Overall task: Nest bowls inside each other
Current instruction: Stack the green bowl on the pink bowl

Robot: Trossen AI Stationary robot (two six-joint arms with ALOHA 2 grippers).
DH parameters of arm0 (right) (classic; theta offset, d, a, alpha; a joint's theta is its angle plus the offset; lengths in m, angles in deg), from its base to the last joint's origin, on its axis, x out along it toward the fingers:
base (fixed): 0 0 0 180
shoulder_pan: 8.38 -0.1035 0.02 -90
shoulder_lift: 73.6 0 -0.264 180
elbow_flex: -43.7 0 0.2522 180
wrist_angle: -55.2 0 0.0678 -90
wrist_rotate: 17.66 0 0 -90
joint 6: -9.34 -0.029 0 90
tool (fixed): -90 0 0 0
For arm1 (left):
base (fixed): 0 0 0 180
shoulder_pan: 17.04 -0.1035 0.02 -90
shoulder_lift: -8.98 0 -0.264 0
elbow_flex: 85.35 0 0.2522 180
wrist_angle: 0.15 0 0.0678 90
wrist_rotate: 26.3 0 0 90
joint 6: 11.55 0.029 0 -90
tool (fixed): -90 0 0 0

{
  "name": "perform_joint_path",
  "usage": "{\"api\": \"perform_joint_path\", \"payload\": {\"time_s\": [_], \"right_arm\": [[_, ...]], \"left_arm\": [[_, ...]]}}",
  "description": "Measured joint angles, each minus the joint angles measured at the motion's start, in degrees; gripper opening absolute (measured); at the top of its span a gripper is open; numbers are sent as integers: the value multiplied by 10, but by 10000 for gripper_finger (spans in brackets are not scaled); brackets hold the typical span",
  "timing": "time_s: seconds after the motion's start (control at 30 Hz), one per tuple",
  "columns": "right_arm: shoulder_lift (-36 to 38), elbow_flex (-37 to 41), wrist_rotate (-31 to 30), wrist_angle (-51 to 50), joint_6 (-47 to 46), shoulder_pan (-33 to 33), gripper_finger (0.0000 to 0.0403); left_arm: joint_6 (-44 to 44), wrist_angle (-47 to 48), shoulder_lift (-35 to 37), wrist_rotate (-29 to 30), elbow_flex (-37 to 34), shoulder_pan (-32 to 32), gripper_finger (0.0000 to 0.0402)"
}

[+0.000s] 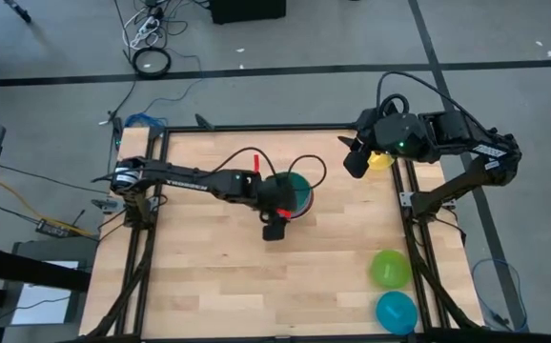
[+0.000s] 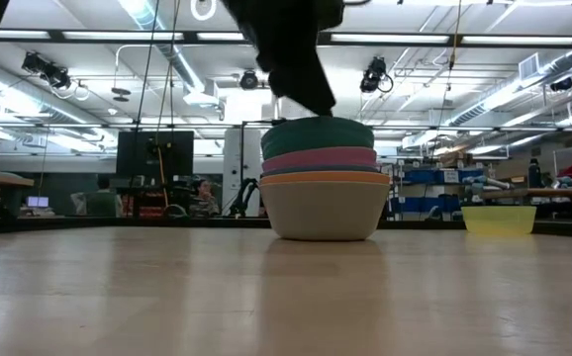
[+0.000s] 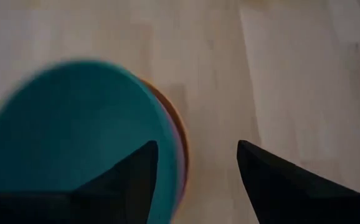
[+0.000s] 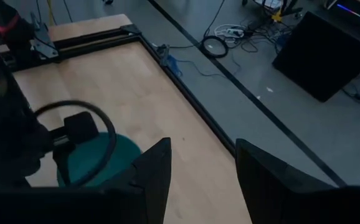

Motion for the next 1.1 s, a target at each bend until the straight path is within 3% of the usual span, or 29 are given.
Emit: {"api": "perform_joint_path", "payload": {"time_s": [0.2, 0.5, 1.1], "right_arm": [[0, 0, 0, 0, -5, 0, 164], [0, 0, -1, -1, -4, 0, 164], [0, 0, -1, -8, -20, -5, 164]], "left_arm": [[13, 1, 1, 28, 35, 4, 227], [16, 15, 0, 149, 12, -10, 227], [-2, 49, -57, 161, 11, -6, 202]]}}
